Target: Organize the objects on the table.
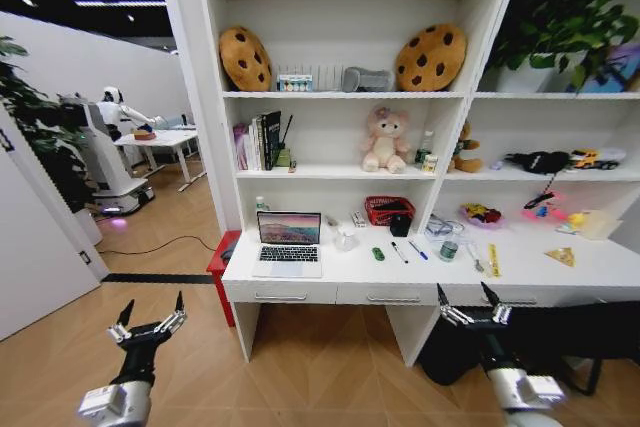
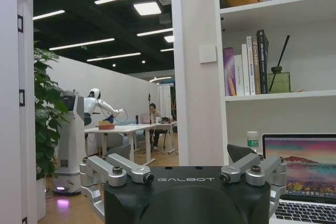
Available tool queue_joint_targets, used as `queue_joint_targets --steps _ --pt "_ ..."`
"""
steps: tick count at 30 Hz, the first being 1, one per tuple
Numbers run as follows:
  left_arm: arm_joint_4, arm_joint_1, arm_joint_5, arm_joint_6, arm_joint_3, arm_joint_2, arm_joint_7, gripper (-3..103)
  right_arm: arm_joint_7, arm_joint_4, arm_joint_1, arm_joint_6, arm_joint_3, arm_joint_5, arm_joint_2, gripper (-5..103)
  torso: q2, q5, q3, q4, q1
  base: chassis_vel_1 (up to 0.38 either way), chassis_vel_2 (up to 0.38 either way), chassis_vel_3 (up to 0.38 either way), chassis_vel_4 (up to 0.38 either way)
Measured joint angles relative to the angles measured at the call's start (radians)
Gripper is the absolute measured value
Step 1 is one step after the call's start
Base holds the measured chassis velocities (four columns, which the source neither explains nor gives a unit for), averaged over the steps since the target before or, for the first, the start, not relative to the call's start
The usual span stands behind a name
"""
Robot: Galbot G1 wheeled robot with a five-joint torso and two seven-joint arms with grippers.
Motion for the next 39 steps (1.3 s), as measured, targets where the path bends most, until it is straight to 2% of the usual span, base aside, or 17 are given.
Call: queue_joint_targets --steps 30,39 --pt "0.002 -0.013 -0.009 0.0 0.013 -0.011 -0.003 100 0.002 -0.028 0.012 0.019 -0.007 0.002 -0.005 100 0.0 0.0 0.0 0.0 0.0 0.0 0.0 0.0 0.0" --pt "0.007 -0.02 -0.012 0.003 0.014 -0.002 -0.003 100 0.002 -0.031 0.011 0.023 -0.007 -0.012 0.002 100 0.0 0.0001 0.0 0.0001 0.0 -0.087 0.104 0.105 -0.109"
